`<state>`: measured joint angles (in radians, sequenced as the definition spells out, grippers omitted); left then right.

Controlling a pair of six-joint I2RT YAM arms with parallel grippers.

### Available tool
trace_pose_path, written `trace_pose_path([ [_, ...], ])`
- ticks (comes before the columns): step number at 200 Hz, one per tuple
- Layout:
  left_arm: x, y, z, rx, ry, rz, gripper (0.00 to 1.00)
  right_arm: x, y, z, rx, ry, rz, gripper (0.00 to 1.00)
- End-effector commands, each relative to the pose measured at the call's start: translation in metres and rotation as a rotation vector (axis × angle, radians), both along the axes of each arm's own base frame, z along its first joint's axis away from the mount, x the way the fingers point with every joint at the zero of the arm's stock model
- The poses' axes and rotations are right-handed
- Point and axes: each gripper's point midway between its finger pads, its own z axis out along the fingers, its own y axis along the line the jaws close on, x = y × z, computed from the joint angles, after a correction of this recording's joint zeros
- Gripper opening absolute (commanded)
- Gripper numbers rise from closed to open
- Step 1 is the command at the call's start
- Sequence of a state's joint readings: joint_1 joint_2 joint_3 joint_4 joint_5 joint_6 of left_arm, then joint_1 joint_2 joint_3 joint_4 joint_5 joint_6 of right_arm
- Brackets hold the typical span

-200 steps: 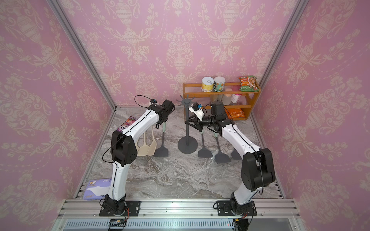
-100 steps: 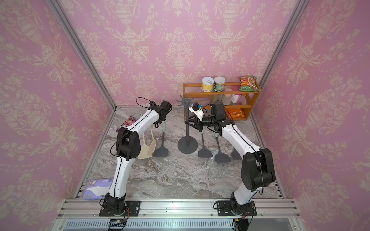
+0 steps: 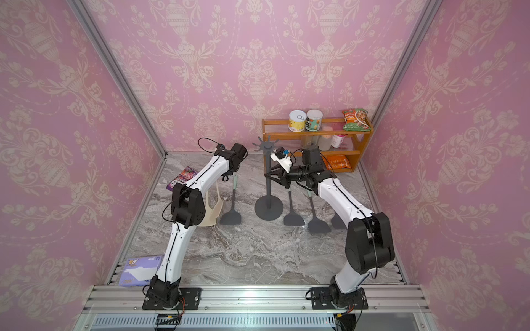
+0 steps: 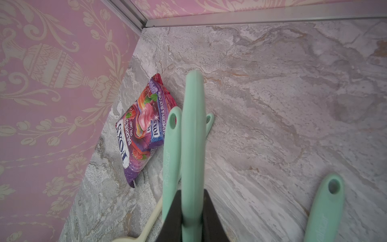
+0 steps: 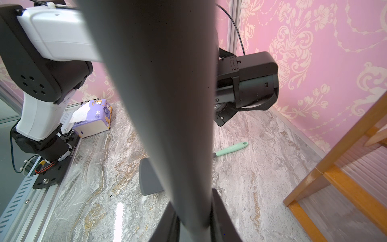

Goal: Take the spatula off the kitchen utensil rack
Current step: Place the spatula at the center of the board.

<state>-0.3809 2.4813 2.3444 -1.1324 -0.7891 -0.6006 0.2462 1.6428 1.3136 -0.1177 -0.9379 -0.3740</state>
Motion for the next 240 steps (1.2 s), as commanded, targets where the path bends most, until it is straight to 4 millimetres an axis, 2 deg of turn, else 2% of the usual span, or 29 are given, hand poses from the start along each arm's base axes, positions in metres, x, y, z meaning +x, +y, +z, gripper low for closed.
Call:
trace_pose_path([
  [1,-0.01,0.007,-0.018,-0.01,0.073,0.026,0.13,-0.017,-0.015,-0.06,-0.087,0.327,-0.078,0.0],
  [20,-0.01,0.006,-0.02,-0.027,0.073,0.023,0.24,-0.018,-0.015,-0.06,-0.093,0.327,-0.078,0.0],
  [30,-0.01,0.004,-0.021,-0.036,0.074,0.019,0.26,-0.018,-0.015,-0.061,-0.094,0.328,-0.079,0.0],
  [34,-0.01,0.004,-0.022,-0.04,0.076,0.018,0.31,-0.018,-0.015,-0.06,-0.093,0.328,-0.08,0.0],
  [43,-0.007,0.002,-0.023,-0.047,0.074,0.006,0.33,-0.018,-0.015,-0.059,-0.091,0.325,-0.078,0.0],
  [47,-0.006,0.002,-0.024,-0.05,0.073,0.003,0.4,-0.018,-0.015,-0.059,-0.09,0.326,-0.079,0.0],
  [52,-0.005,0.002,-0.024,-0.052,0.072,0.003,0.42,-0.018,-0.015,-0.059,-0.09,0.326,-0.08,0.0],
  [56,-0.005,0.003,-0.024,-0.054,0.072,0.003,0.51,-0.018,-0.015,-0.058,-0.088,0.325,-0.079,0.0],
  [68,-0.004,0.004,-0.022,-0.066,0.067,0.006,0.59,-0.018,-0.015,-0.058,-0.091,0.324,-0.081,0.0],
  [74,-0.003,0.004,-0.022,-0.076,0.068,0.005,0.71,-0.018,-0.016,-0.058,-0.091,0.323,-0.083,0.0],
  [78,-0.002,0.003,-0.022,-0.083,0.067,-0.001,0.74,-0.018,-0.016,-0.058,-0.091,0.323,-0.083,0.0],
  [88,-0.001,0.001,-0.021,-0.096,0.064,-0.009,0.75,-0.018,-0.016,-0.058,-0.093,0.323,-0.084,0.0],
  [97,0.0,-0.002,-0.018,-0.12,0.057,-0.021,0.8,-0.019,-0.016,-0.059,-0.094,0.327,-0.084,0.0],
  [120,0.005,-0.015,-0.013,-0.189,0.039,-0.086,0.82,-0.018,-0.016,-0.058,-0.09,0.326,-0.084,0.0],
  [161,0.003,-0.012,-0.003,-0.214,-0.001,-0.078,0.83,-0.018,-0.015,-0.056,-0.09,0.322,-0.085,0.0],
  [179,0.003,-0.016,0.0,-0.29,-0.035,-0.109,0.89,-0.019,-0.016,-0.057,-0.093,0.323,-0.086,0.0],
  [194,0.001,-0.02,0.011,-0.385,-0.076,-0.136,0.96,-0.019,-0.016,-0.057,-0.093,0.325,-0.086,0.0],
  [210,-0.001,-0.02,0.034,-0.461,-0.146,-0.163,0.99,-0.02,-0.016,-0.056,-0.089,0.323,-0.084,0.0],
  [240,-0.006,-0.024,0.097,-0.517,-0.309,-0.258,0.99,-0.021,-0.015,-0.05,-0.076,0.309,-0.078,0.23],
])
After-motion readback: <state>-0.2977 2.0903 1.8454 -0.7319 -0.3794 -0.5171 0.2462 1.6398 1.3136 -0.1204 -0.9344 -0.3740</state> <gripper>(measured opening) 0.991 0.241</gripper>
